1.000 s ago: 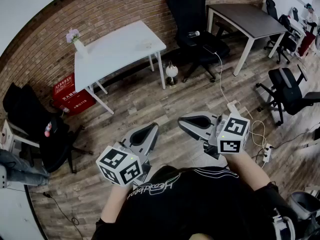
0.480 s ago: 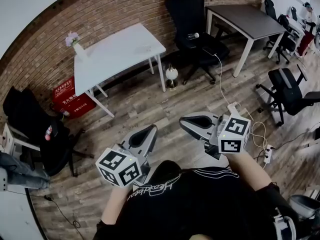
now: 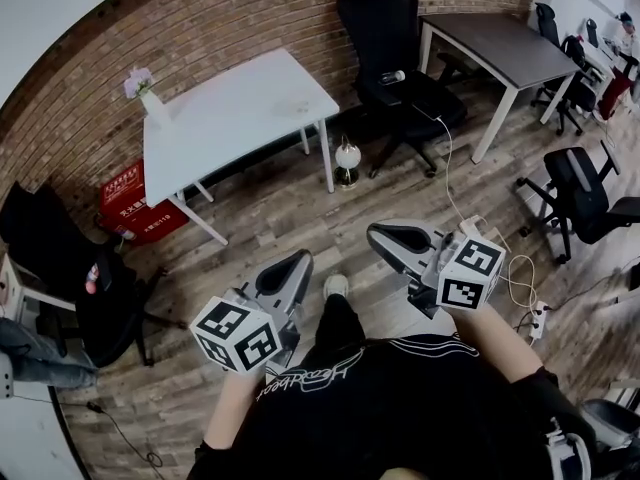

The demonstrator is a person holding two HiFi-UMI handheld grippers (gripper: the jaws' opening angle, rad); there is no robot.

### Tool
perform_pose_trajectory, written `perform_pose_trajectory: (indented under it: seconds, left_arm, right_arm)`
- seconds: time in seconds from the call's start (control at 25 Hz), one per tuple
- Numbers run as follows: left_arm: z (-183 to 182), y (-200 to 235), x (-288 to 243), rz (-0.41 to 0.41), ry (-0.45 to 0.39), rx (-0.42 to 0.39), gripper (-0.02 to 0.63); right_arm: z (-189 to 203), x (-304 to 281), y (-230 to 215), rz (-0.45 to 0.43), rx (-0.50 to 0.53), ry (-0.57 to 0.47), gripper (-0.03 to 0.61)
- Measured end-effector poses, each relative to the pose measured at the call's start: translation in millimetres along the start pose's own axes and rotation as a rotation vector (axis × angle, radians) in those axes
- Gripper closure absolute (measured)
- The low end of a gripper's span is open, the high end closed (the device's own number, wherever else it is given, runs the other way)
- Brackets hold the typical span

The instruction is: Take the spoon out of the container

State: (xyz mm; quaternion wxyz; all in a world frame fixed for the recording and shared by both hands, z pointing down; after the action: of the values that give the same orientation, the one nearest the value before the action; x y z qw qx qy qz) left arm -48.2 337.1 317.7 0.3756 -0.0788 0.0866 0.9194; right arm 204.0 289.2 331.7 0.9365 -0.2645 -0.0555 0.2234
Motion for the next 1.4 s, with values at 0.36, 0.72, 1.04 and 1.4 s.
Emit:
perform_pose_trajectory:
  seconds: [0.36, 0.72, 1.04, 1.4]
  left_arm:
    - [-32.9, 145.1, -79.5, 0.028, -0.001, 0.024, 0.609]
    - [-75.4, 306.1, -157.1, 0.041, 0.021, 0.04, 0.609]
    - [-77.3, 363.1, -196.2, 0.063, 0.032, 0.081, 0.609]
    - [-69.1, 392.6, -219.4, 0.008, 0.056, 0.112, 0.609]
  right_arm:
    - [-73.0, -97.7, -103.4, 0.083, -0.038, -0.07, 0.58]
    - [-143.0, -212.5, -204.6, 0.144, -0.018, -0.071, 0.58]
    - [-155.3, -249.5, -244.6, 0.163, 0.005, -0.011, 0.58]
    - [-160.0, -284.9, -289.4, 0.101, -0.022, 0.033, 0.578]
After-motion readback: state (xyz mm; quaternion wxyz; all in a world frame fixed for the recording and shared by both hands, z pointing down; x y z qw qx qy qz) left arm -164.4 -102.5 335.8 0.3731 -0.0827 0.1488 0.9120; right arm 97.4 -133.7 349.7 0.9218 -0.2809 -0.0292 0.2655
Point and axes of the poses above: the fingertips, and each gripper's own axes: x backward along the fingers, y to its left, z out of its underside, the point moved 10 cm from there along x, backward along the fingers, and after that the axes turned 14 degrees about -x, right-handed, at the moved point
